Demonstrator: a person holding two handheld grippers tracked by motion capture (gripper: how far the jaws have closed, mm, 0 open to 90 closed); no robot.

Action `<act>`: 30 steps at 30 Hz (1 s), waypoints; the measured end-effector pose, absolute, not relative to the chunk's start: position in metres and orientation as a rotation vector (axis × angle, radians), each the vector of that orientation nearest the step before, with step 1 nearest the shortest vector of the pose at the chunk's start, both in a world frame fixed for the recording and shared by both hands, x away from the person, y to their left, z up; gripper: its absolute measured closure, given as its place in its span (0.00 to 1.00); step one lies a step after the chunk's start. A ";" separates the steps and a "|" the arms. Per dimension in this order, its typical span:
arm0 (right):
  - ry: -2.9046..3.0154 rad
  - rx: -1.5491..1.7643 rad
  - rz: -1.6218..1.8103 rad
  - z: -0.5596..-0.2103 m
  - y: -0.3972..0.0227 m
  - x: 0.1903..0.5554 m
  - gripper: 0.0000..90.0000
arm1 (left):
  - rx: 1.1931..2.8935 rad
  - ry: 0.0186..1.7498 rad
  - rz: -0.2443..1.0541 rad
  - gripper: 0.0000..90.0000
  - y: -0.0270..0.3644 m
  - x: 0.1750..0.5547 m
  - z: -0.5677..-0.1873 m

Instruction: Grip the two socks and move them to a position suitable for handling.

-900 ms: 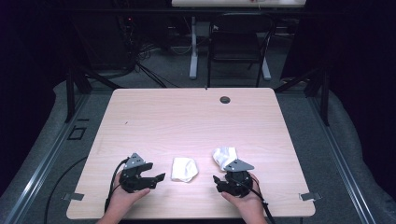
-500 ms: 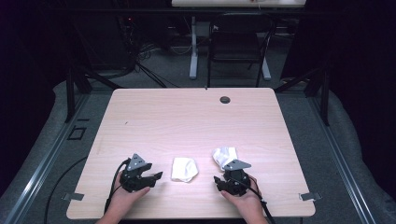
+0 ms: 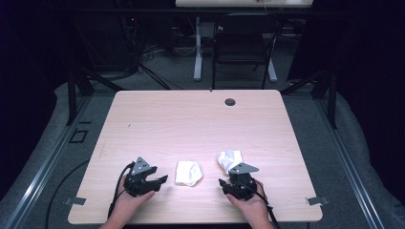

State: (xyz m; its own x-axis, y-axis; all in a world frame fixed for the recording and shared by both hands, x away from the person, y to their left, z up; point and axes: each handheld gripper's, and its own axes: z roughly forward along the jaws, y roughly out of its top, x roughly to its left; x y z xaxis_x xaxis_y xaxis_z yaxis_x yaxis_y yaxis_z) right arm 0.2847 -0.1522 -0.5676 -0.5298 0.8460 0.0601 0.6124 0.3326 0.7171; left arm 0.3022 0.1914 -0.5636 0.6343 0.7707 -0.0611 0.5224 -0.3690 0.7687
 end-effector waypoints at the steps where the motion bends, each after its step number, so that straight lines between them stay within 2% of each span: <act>1: 2.271 1.305 1.012 -0.568 -0.153 0.285 0.57 | 2.060 1.004 0.405 0.48 0.191 0.302 -0.563; 10: 2.280 1.330 1.015 -0.570 -0.152 0.287 0.58 | 2.060 0.965 0.411 0.55 0.172 0.302 -0.550; 22: 2.270 1.335 1.036 -0.567 -0.157 0.287 0.58 | 2.109 0.928 0.362 0.67 0.132 0.310 -0.551; 30: 2.266 1.349 1.052 -0.567 -0.159 0.288 0.58 | 2.138 0.924 0.343 0.70 0.116 0.317 -0.558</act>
